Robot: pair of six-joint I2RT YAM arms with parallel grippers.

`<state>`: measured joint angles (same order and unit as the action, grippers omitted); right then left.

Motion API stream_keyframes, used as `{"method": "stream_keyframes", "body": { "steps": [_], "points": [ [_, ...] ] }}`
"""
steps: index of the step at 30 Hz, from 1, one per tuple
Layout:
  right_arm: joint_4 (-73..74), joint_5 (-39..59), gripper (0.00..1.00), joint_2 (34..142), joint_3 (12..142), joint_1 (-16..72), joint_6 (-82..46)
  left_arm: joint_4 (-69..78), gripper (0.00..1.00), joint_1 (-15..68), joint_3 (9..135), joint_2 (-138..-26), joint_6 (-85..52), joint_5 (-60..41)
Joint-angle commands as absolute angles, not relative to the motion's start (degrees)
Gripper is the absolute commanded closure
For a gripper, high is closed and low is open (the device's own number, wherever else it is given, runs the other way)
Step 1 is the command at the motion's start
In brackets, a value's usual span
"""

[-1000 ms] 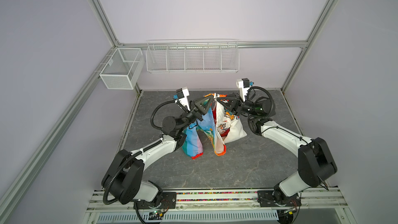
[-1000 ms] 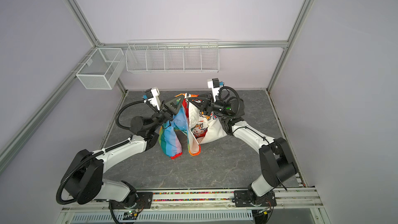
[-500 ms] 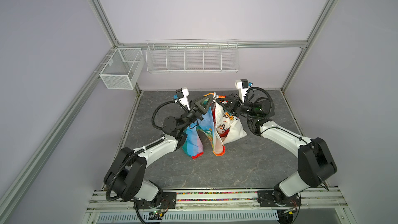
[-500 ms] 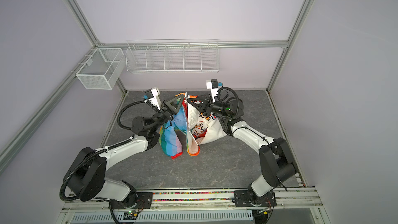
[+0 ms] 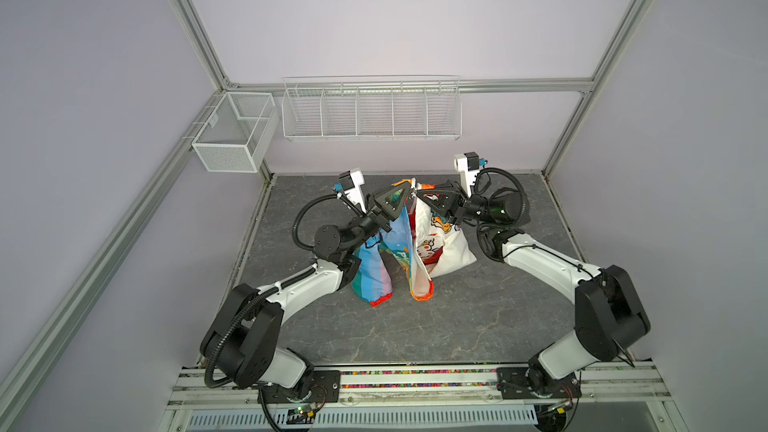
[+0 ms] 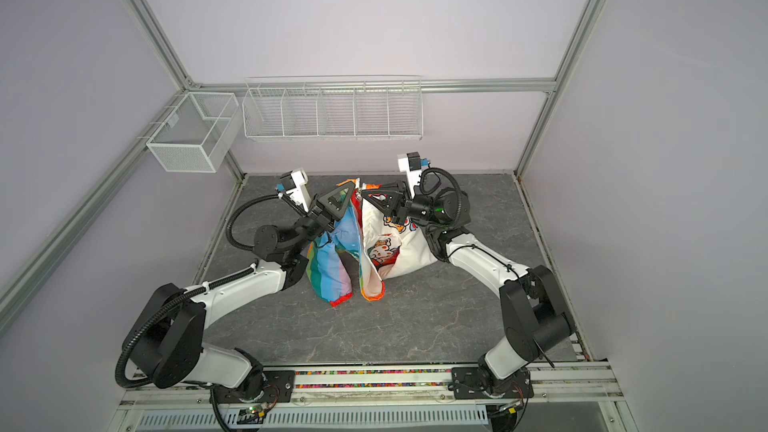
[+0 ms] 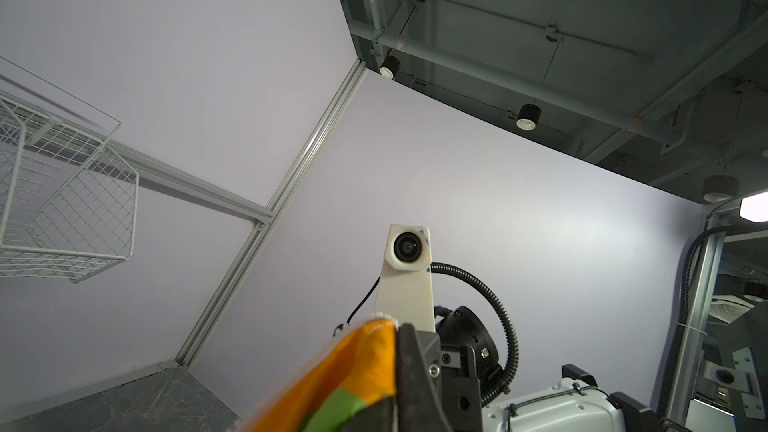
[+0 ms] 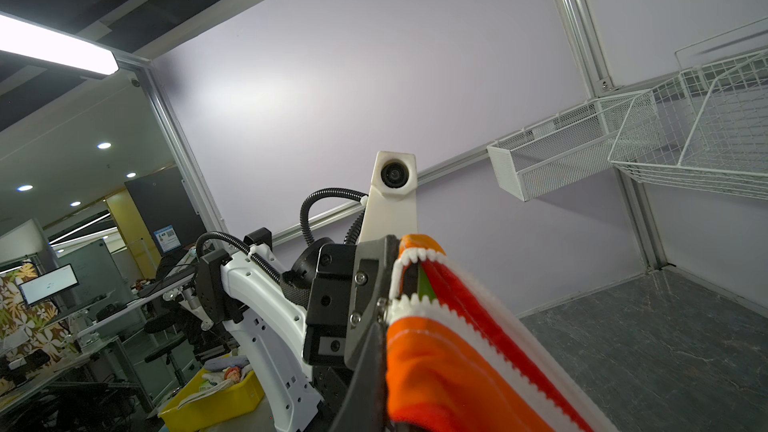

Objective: Zip up the jacket

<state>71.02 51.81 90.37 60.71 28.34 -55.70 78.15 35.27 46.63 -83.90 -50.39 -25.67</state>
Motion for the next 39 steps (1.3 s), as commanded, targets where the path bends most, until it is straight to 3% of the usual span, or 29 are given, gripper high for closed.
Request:
{"method": "stream_keyframes", "body": {
  "steps": [1, 29, 39],
  "points": [
    [73.8, 50.2, 0.93, 88.9, 60.8, 28.4, -55.9, 81.0, 1.00, 35.2, 45.9, -83.6, -51.0, -27.1],
    [74.0, 46.8, 0.93, 91.0, 64.3, 27.6, -62.5, 78.3, 1.00, 35.2, 44.6, -83.6, -53.0, -30.3],
    [60.9, 47.5, 0.93, 89.7, 67.6, 27.4, -66.2, 70.4, 1.00, 35.2, 43.5, -81.2, -50.2, -29.5]
  ]
}}
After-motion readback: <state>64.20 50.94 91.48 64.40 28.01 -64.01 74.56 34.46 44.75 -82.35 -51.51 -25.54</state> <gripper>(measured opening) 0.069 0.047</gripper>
